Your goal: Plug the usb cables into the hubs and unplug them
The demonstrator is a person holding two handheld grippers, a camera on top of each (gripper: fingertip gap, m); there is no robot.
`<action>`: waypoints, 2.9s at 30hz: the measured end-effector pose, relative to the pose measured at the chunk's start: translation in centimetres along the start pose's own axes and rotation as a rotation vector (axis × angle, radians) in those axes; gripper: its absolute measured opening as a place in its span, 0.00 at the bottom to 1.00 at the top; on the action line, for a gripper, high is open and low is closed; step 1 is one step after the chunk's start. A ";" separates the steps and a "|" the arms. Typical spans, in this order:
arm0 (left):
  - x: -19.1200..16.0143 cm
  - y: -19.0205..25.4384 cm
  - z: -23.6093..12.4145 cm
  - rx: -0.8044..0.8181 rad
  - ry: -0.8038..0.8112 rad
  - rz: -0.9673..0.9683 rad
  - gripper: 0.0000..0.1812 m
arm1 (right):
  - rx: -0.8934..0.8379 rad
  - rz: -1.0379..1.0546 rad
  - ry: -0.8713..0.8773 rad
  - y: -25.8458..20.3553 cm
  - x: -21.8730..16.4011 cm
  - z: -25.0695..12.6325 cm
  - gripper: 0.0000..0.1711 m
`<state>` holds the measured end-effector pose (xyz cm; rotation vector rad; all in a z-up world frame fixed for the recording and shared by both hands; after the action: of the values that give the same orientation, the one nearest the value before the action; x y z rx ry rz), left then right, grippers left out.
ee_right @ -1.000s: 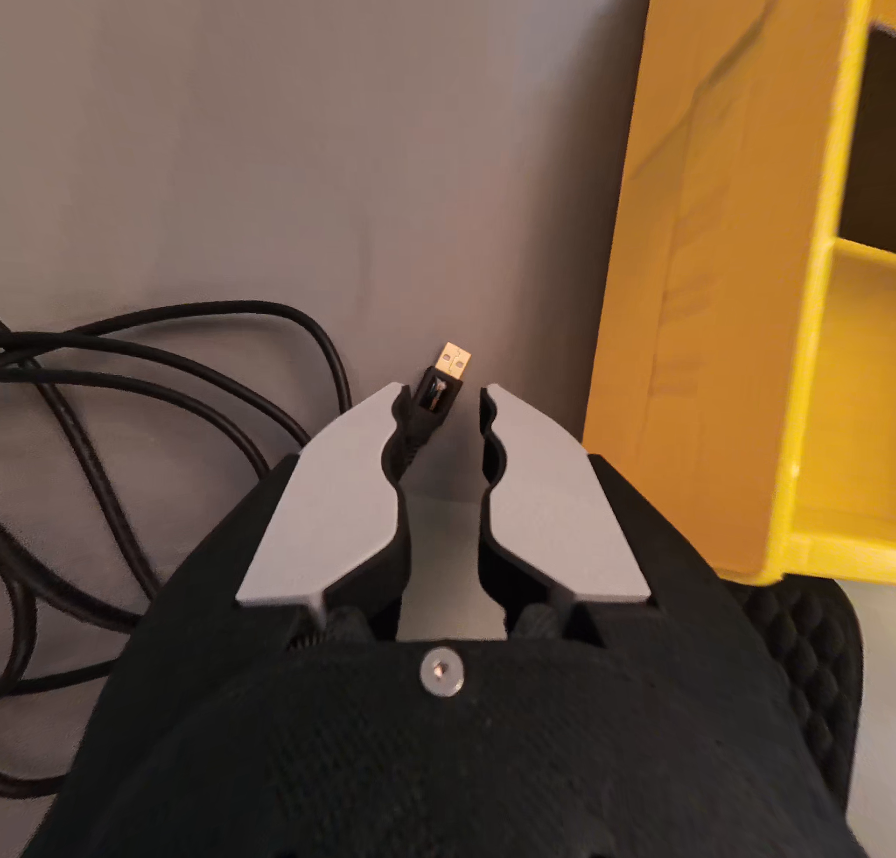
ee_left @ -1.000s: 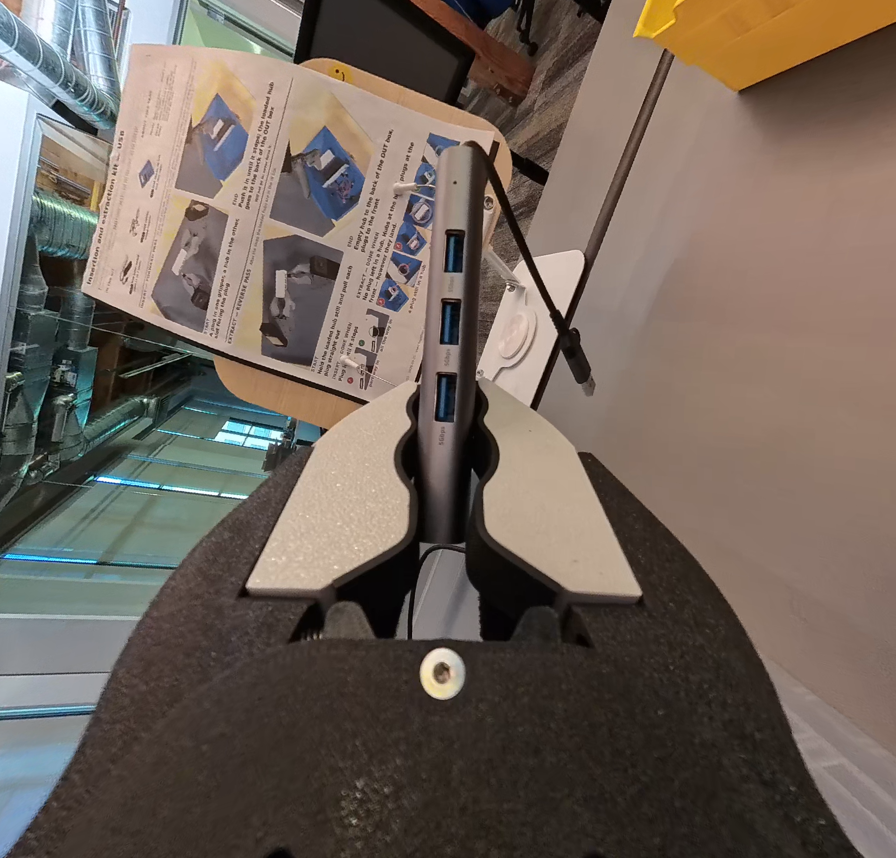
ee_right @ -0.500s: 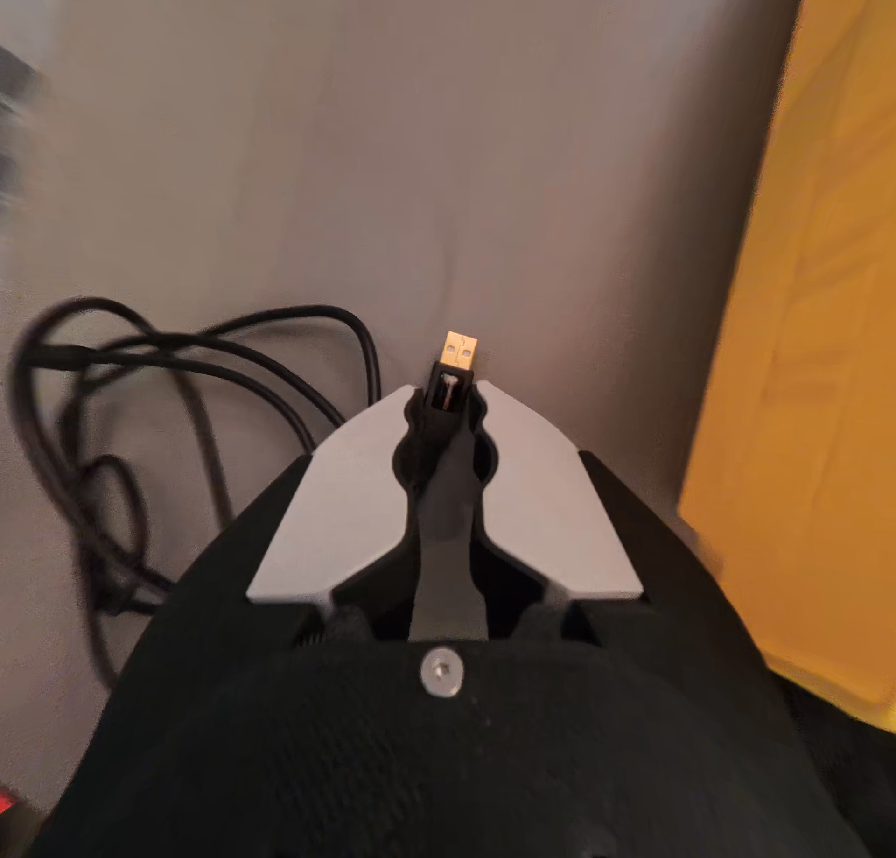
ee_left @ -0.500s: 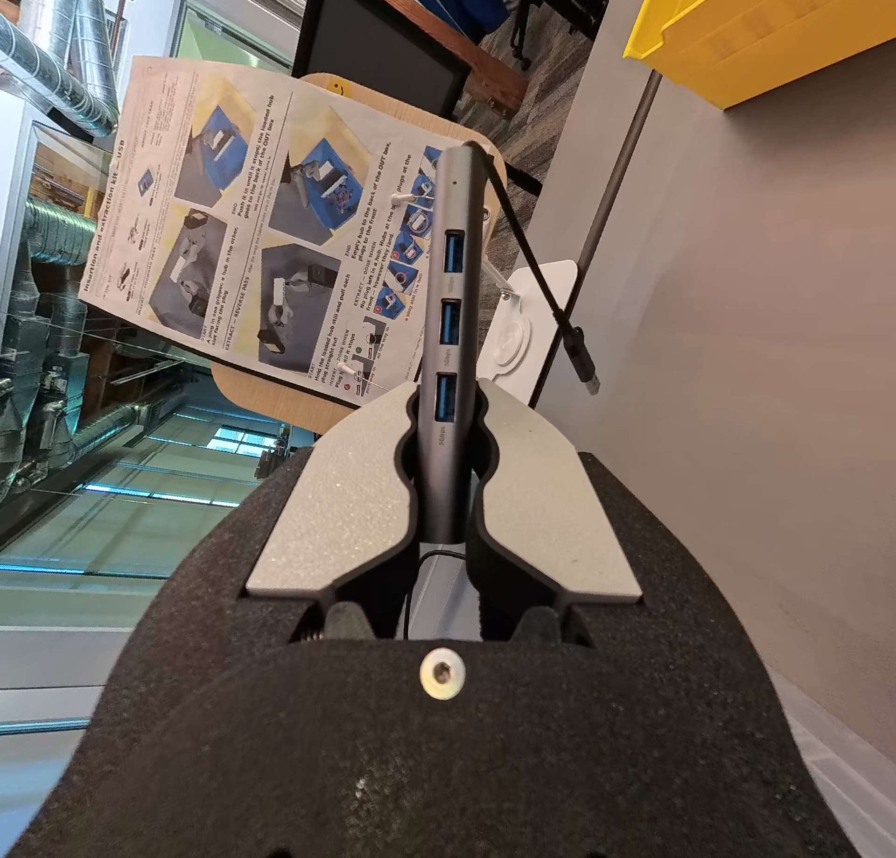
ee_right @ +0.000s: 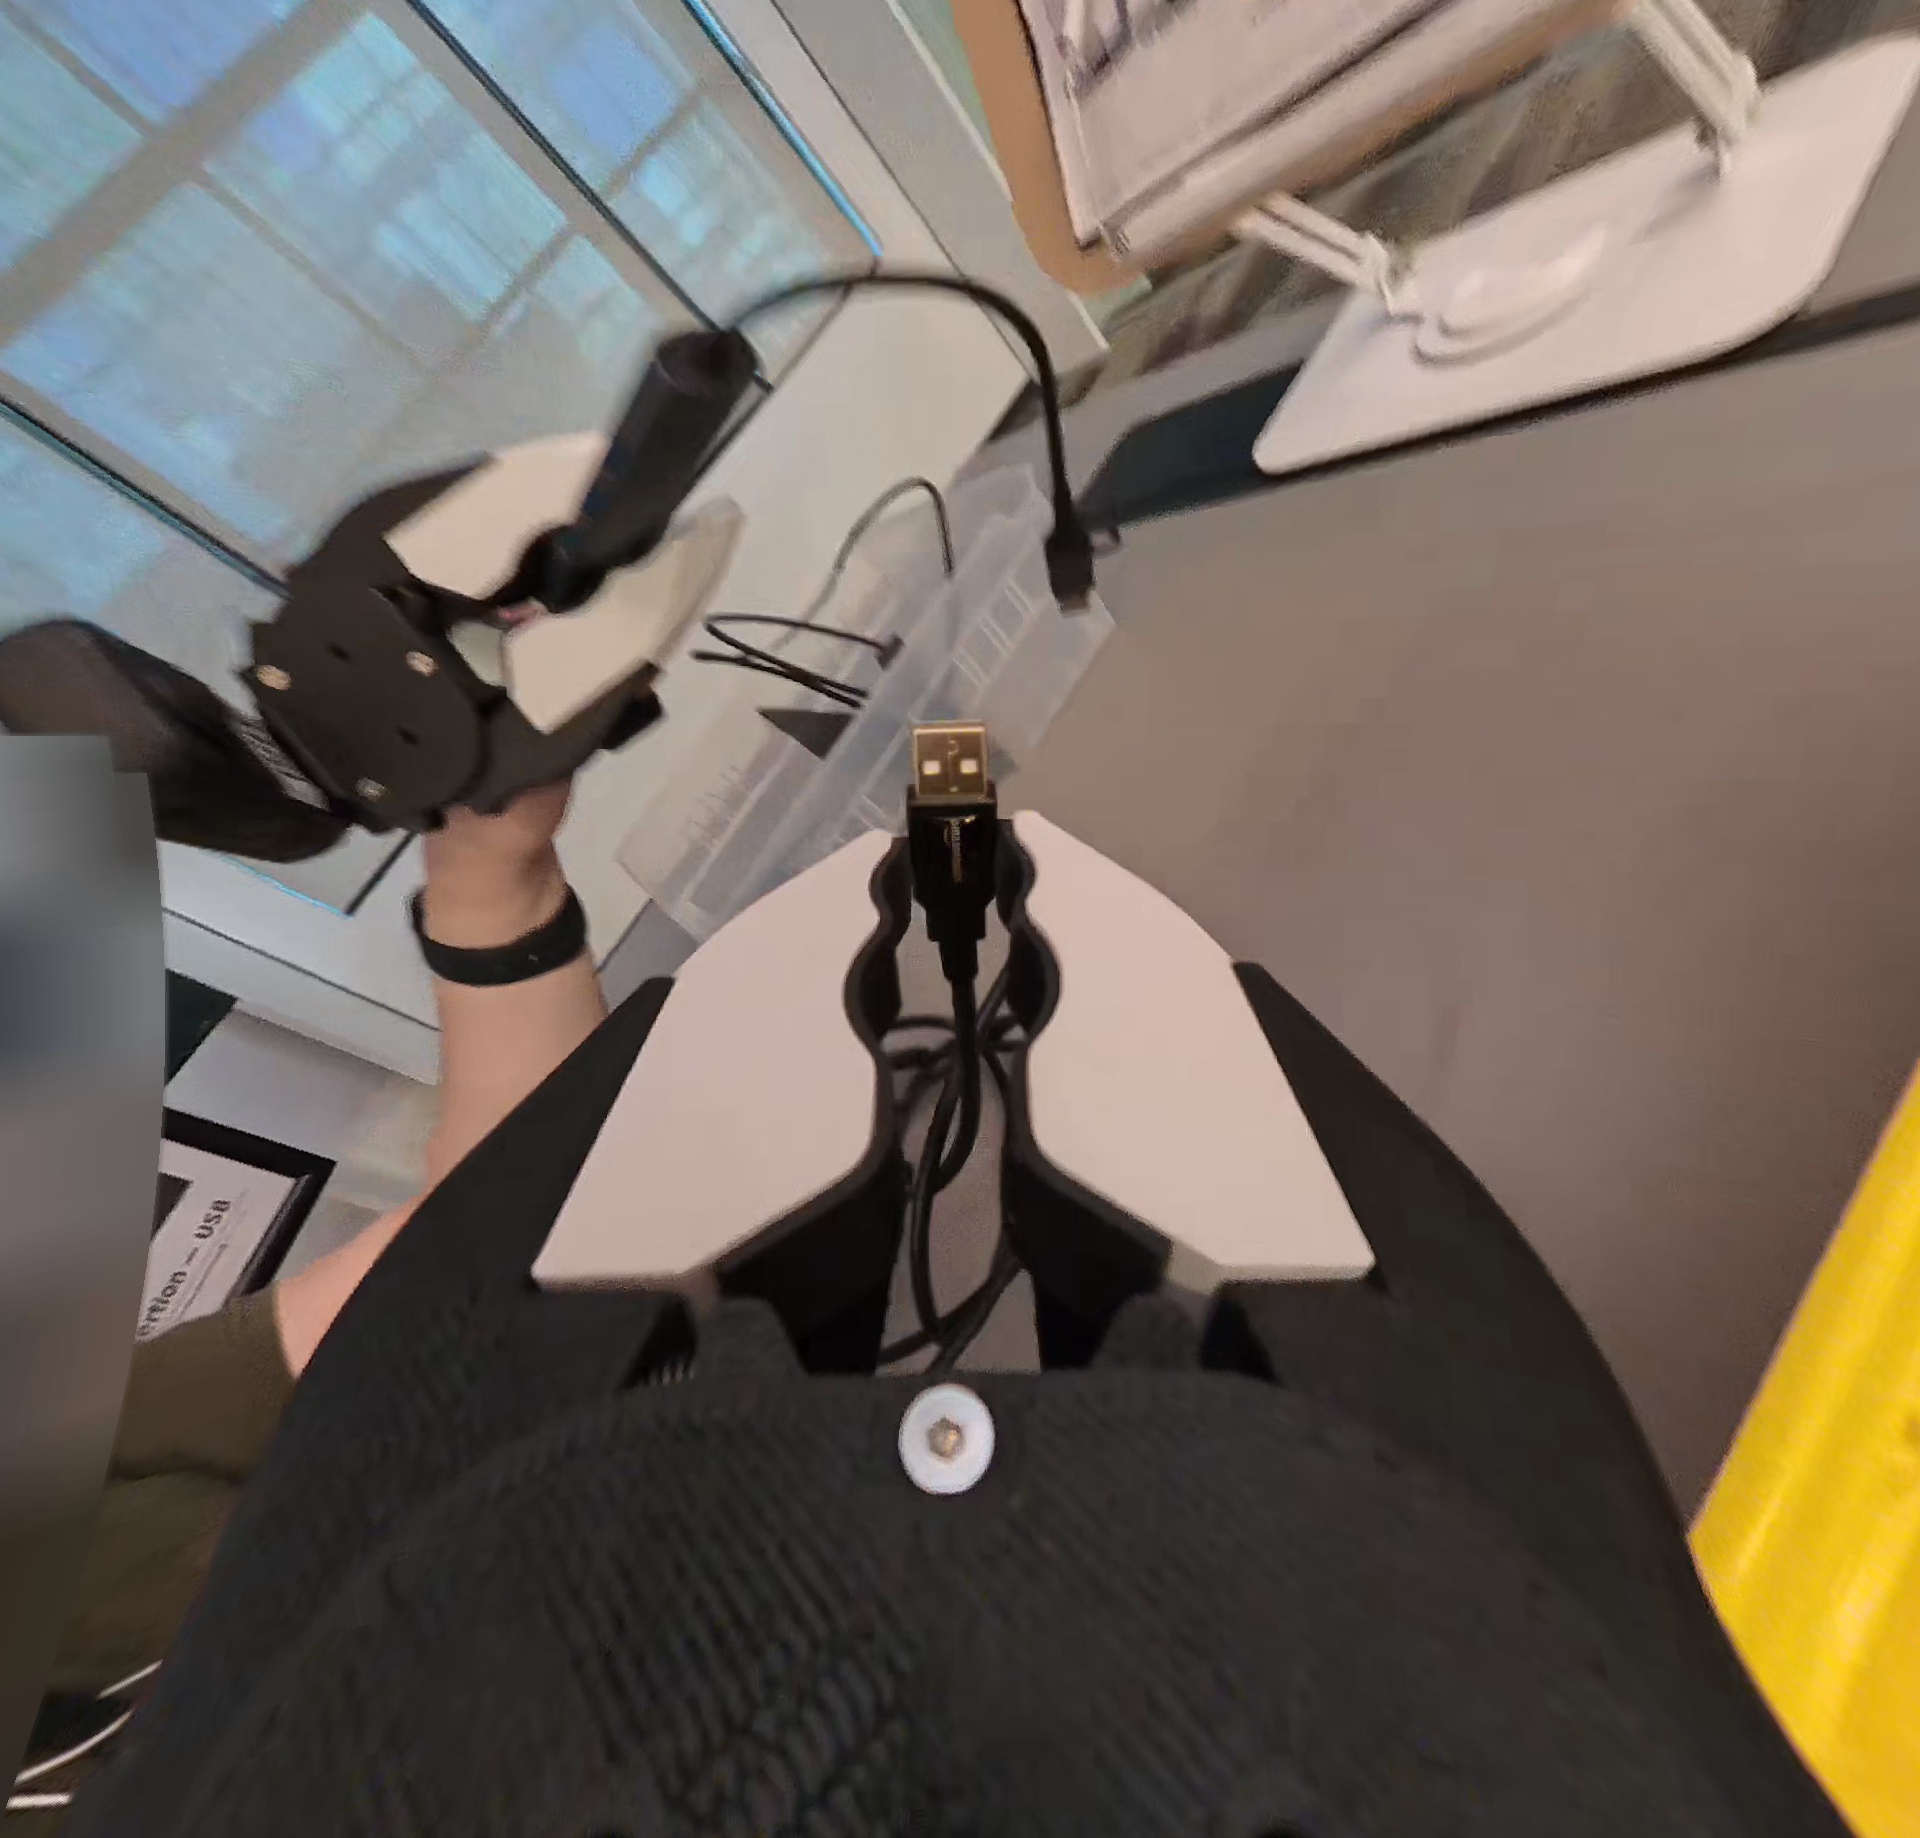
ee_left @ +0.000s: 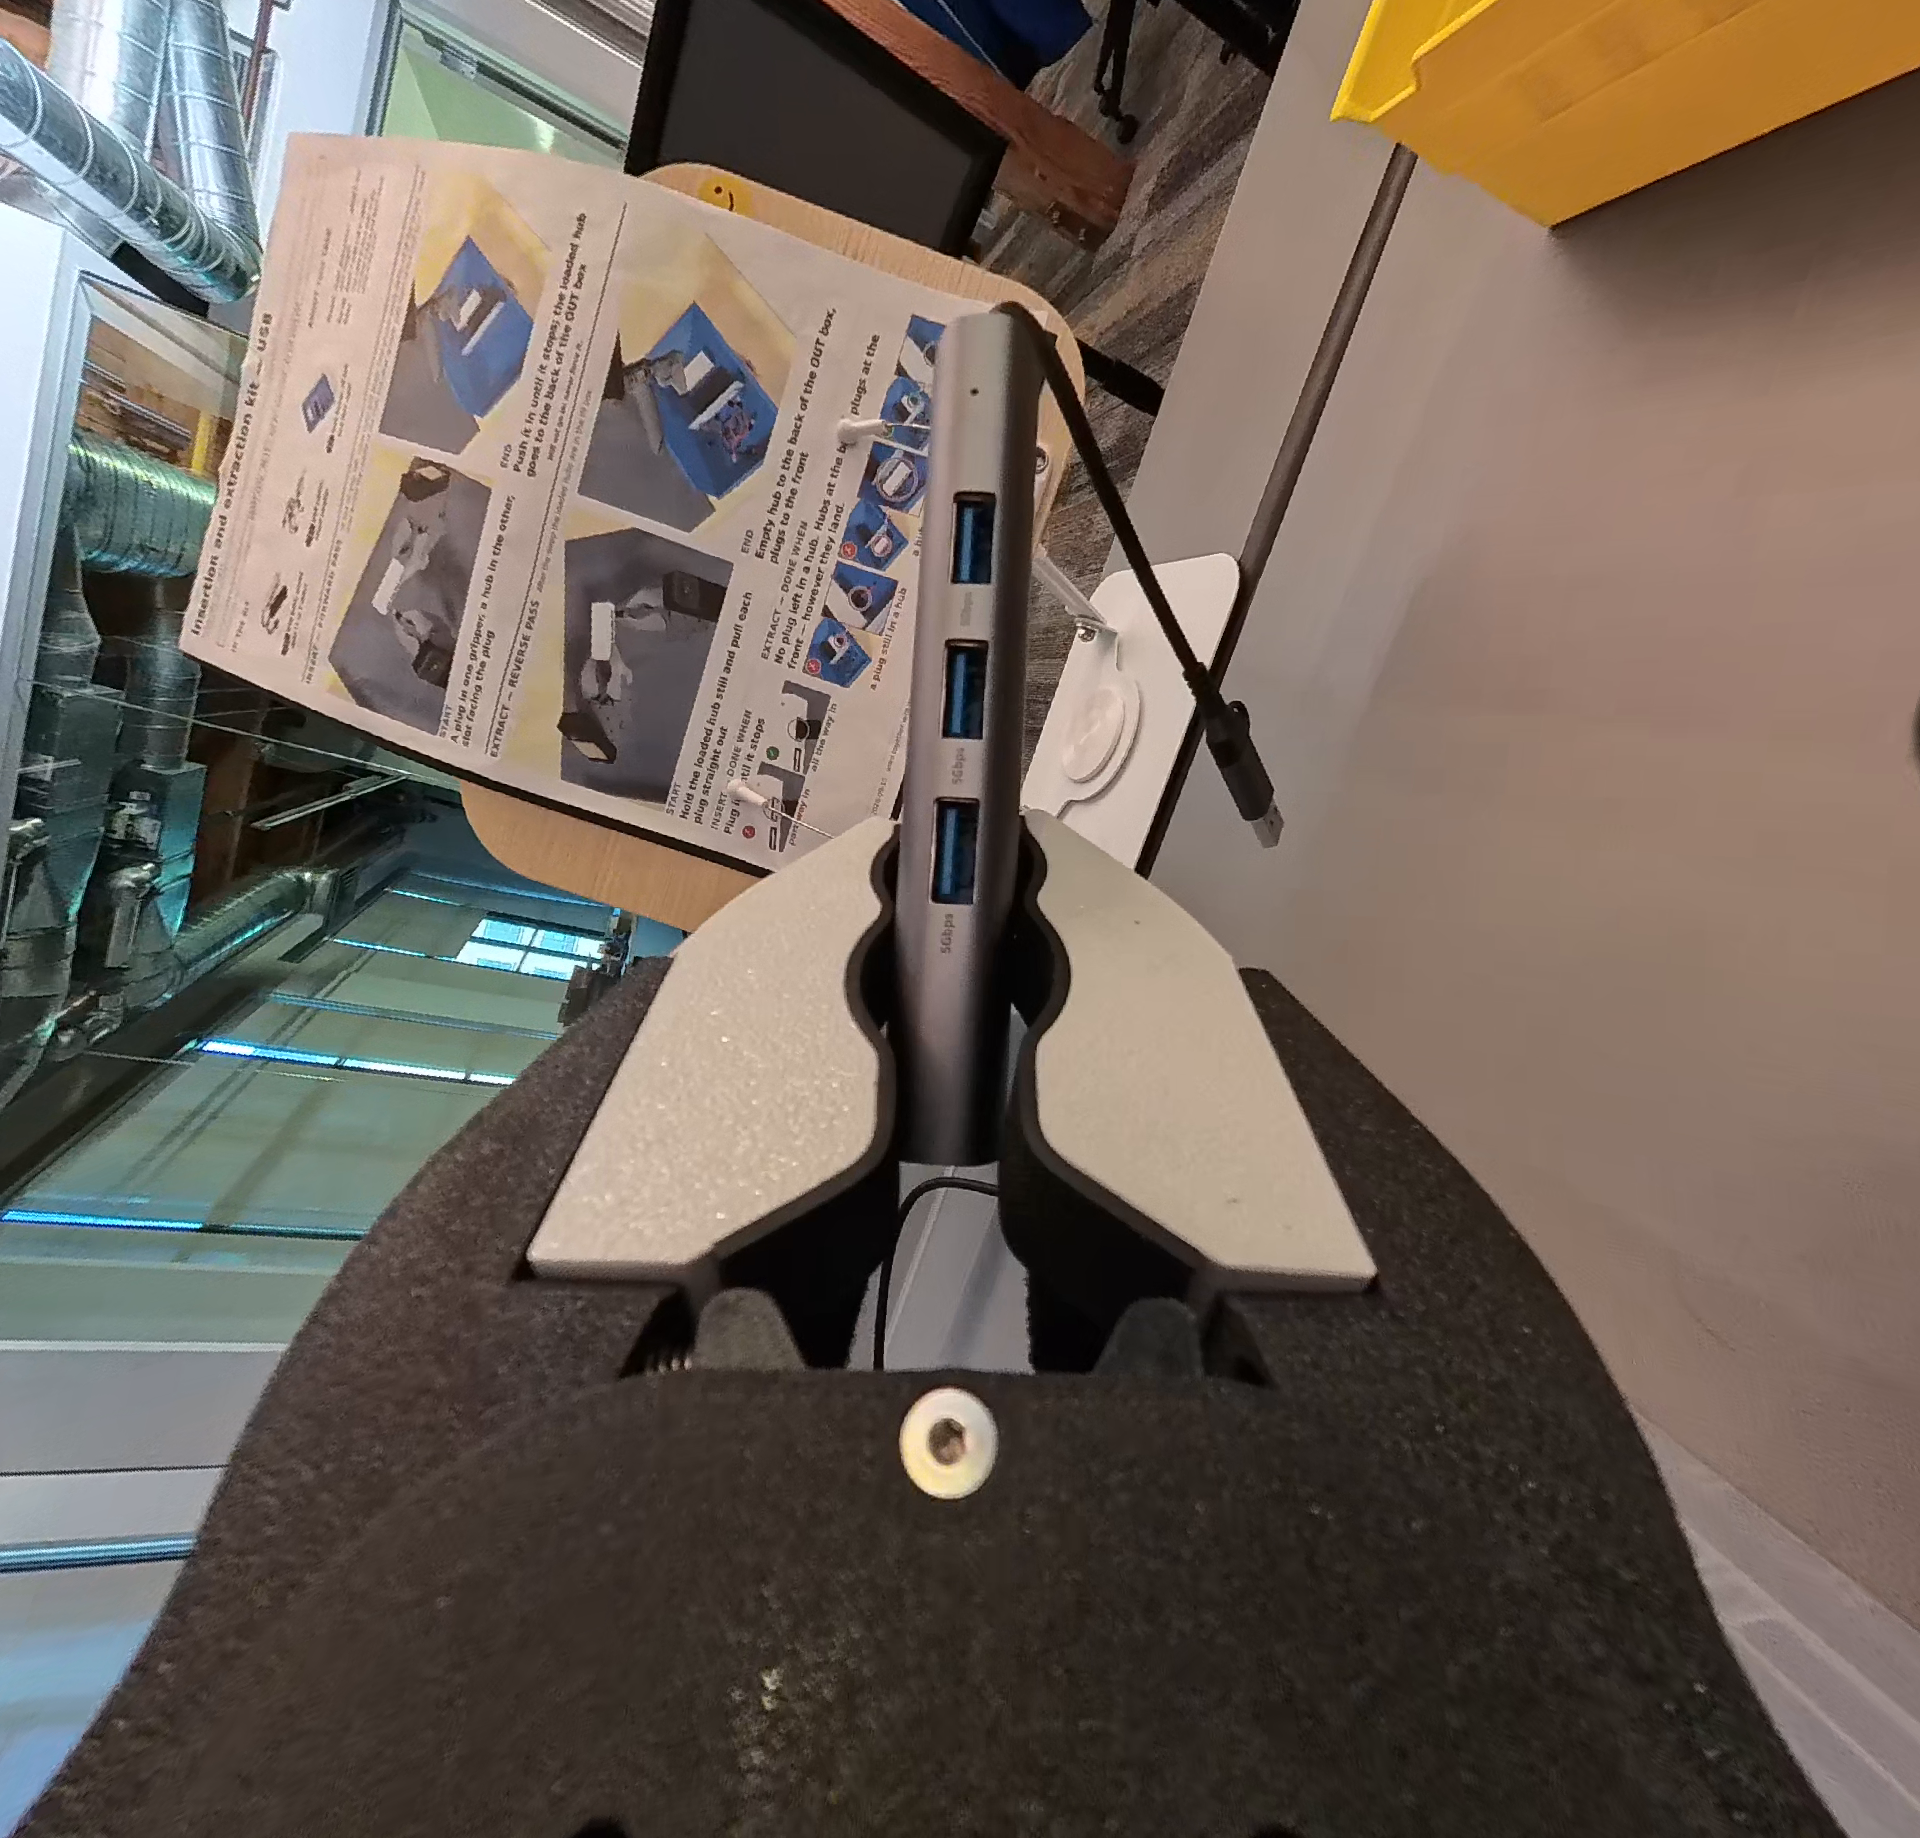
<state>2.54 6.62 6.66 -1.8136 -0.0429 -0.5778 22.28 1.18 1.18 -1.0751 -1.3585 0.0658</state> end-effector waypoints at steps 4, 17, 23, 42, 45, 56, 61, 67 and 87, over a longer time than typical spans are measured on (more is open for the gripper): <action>-0.1 -0.3 -0.1 0.007 0.005 -0.014 0.09 | 0.065 -0.044 0.063 -1.4 4.4 -1.0 0.10; -1.0 -2.4 -1.3 0.052 0.007 -0.071 0.09 | 0.610 -0.104 0.052 -7.0 15.6 0.4 0.10; -1.7 -3.2 -1.7 0.072 -0.002 -0.093 0.09 | 0.852 -0.117 0.136 -10.5 18.7 1.0 0.10; -2.2 -4.0 -2.3 0.096 -0.017 -0.106 0.09 | 0.837 0.286 -0.090 -9.8 12.3 4.2 0.10; -2.2 -4.0 -2.3 0.094 -0.017 -0.106 0.09 | 0.779 0.428 -0.142 -4.7 9.2 6.5 0.09; -2.0 -3.7 -2.1 0.077 -0.012 -0.101 0.09 | 0.292 0.452 -0.388 7.1 -0.8 13.2 0.10; -1.6 -3.5 -2.2 0.070 0.000 -0.095 0.09 | 0.115 0.207 -0.617 8.2 -3.3 14.7 0.10; -1.1 -3.3 -2.3 0.062 0.012 -0.087 0.09 | -0.019 0.059 -0.674 10.2 -3.8 14.8 0.10; -1.1 -2.8 -1.8 0.047 0.008 -0.086 0.09 | -0.330 -0.794 -0.630 4.0 -5.8 13.2 0.19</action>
<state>0.02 6.18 9.12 -1.7700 -0.1282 -0.6399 12.16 7.51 -7.89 -0.7223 -2.3512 -0.4533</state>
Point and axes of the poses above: each gripper's, where its closed fingertips meet, z out along the fingers, x out of its top, y = z × x across the jaws, the point moved 5 cm from there along -z, back along the fingers, and after that the axes turned 1 degree about -y, right-handed, at the moved point
